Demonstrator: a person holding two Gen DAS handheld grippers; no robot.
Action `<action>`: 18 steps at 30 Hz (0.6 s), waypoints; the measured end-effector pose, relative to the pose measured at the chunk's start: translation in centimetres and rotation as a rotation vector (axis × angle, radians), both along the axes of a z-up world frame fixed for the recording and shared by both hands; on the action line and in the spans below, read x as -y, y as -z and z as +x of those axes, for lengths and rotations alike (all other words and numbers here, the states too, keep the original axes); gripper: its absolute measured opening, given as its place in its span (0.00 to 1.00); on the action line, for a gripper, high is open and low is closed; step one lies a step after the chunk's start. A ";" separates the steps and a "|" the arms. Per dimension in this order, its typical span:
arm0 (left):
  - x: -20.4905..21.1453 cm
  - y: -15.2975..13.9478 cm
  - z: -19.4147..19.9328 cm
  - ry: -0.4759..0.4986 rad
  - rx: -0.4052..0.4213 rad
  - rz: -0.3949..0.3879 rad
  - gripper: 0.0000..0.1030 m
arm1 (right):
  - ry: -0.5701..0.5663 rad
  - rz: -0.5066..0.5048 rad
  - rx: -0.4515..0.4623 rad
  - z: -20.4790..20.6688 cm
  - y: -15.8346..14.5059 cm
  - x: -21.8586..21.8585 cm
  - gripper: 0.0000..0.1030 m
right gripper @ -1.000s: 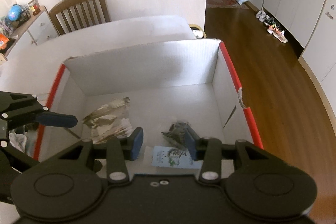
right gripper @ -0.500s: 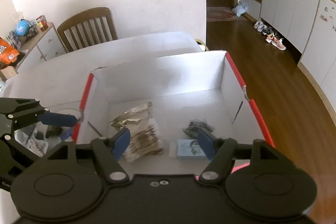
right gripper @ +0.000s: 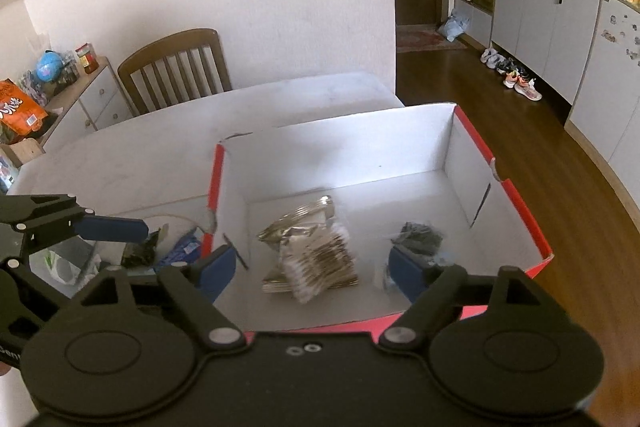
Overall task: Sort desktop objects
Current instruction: 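Withdraw both tools from the shoebox back toward the turntable items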
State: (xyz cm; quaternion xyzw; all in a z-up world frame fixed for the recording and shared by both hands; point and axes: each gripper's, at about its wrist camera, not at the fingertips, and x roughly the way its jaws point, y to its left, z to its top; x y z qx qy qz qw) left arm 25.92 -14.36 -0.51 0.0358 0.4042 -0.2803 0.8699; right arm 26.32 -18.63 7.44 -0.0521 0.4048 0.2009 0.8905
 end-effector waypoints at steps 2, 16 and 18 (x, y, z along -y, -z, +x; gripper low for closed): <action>-0.8 0.0 -0.4 -0.002 0.001 -0.010 0.85 | 0.005 0.004 0.004 -0.5 -0.1 -0.4 0.83; -5.1 -0.7 -2.7 -0.007 0.039 -0.044 0.85 | 0.016 0.008 0.036 -3.7 -0.8 -3.9 0.83; -5.9 -0.6 -3.0 -0.017 0.047 -0.043 0.85 | 0.007 0.002 0.043 -4.3 -0.8 -4.6 0.83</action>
